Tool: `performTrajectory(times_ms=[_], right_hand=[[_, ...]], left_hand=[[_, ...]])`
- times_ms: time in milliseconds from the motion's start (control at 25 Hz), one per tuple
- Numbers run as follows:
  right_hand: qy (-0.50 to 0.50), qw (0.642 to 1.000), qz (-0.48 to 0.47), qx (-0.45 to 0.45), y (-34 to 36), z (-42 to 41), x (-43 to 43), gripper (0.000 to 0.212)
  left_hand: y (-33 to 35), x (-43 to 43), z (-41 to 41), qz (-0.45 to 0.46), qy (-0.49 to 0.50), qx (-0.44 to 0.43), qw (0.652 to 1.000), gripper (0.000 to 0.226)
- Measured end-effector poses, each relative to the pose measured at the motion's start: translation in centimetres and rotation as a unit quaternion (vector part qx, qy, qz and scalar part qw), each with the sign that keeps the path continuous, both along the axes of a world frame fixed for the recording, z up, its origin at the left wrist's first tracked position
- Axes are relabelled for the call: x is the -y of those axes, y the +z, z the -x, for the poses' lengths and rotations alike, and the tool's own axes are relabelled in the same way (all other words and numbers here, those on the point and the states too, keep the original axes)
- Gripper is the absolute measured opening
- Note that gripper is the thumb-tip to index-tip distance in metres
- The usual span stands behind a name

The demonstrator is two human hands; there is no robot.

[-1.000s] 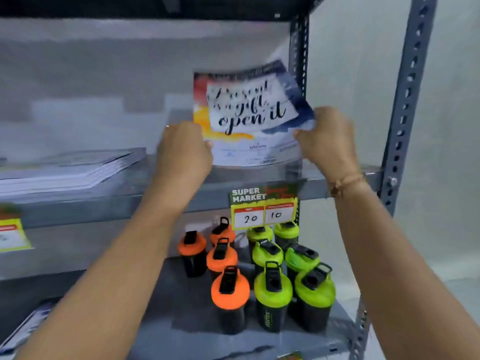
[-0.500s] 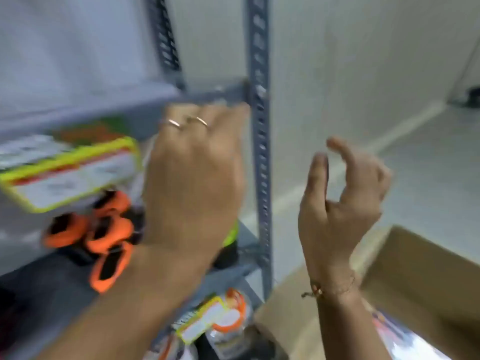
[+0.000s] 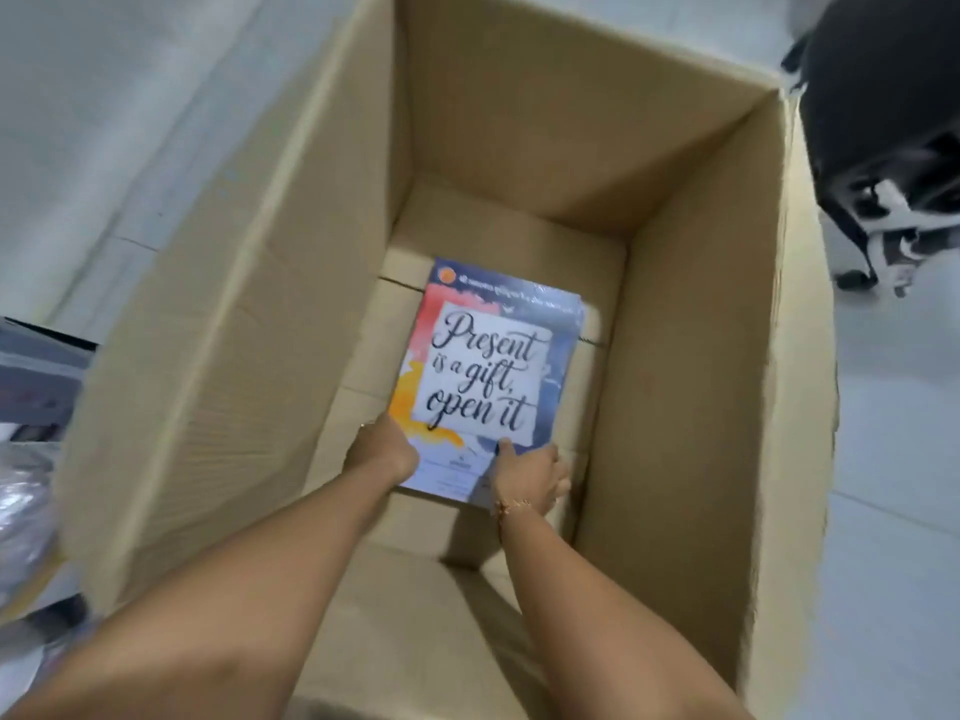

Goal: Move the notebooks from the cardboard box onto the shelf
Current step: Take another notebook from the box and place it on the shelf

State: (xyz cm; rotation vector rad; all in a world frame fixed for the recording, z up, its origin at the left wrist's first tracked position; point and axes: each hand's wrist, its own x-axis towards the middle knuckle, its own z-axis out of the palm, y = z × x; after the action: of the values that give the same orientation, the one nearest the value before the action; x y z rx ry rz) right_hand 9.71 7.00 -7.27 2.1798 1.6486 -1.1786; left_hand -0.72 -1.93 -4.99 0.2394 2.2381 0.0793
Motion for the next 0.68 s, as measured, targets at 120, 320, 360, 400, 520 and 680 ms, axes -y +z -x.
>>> performTrajectory(times_ms=[120, 320, 360, 400, 520, 680], right_hand=[[-0.029, 0.999, -0.012, -0.007, -0.4, -0.4, -0.4, 0.044], [-0.114, 0.99, -0.081, -0.023, 3.2, 1.0, -0.4, 0.032], [-0.119, 0.987, -0.099, -0.043, 4.6, 1.3, -0.4, 0.032], [-0.119, 0.984, -0.116, -0.066, 6.3, 1.6, -0.5, 0.031], [-0.128, 0.958, -0.183, -0.179, 12.5, 2.7, -0.1, 0.03], [-0.128, 0.843, -0.318, -0.415, 24.9, 4.8, 3.4, 0.037]], left_hand=[[-0.8, -0.6, -1.2, 0.037, 0.053, -0.04, 0.997, 0.029], [2.5, -1.6, -0.5, 0.04, 0.059, -0.082, 0.994, 0.029], [3.9, -1.6, -0.3, 0.023, 0.041, -0.1, 0.994, 0.029], [5.7, -1.5, 0.0, 0.002, 0.024, -0.125, 0.992, 0.029], [13.3, -0.9, 0.9, -0.102, 0.022, -0.207, 0.973, 0.027], [26.9, 4.8, 0.3, -0.299, 0.04, -0.405, 0.863, 0.033]])
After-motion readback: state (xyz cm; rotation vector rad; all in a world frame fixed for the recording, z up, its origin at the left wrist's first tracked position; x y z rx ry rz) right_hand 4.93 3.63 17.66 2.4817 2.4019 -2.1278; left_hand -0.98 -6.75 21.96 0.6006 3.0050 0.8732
